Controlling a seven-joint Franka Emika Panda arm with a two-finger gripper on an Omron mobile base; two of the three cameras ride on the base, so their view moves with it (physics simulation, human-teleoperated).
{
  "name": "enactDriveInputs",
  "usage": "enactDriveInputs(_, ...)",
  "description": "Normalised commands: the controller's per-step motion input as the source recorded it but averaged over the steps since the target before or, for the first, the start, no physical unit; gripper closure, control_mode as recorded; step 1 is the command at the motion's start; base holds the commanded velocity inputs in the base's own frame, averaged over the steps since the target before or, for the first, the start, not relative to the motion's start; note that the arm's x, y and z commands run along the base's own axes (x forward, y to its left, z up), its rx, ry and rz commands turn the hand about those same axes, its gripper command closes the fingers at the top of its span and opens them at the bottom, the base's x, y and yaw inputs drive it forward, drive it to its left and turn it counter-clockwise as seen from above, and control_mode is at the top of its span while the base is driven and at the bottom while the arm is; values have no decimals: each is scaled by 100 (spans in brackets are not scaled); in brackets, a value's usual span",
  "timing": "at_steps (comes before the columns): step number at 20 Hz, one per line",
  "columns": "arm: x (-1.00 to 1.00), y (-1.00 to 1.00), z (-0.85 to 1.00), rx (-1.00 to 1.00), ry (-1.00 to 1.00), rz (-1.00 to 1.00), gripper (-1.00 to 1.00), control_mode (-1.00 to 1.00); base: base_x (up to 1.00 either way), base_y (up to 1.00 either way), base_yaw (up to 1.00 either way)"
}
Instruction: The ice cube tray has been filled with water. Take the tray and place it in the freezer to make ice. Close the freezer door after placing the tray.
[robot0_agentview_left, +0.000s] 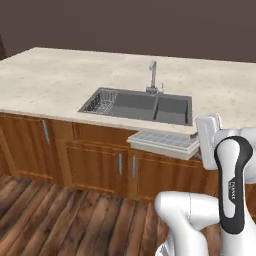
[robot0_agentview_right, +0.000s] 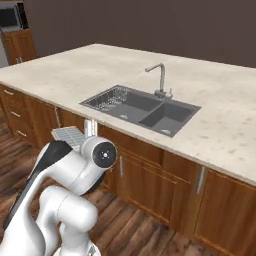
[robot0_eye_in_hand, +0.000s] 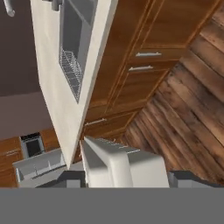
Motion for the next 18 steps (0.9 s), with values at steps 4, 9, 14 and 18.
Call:
enactDriveInputs(4,0,0,0,0,0,0,100,100,36,48,65)
enactDriveInputs(9,0,0,0,0,0,0,100,100,39,45,63)
enactDriveInputs(14,0,0,0,0,0,0,100,100,75,32,46)
enactDriveInputs(18,0,0,0,0,0,0,100,100,97,28,28)
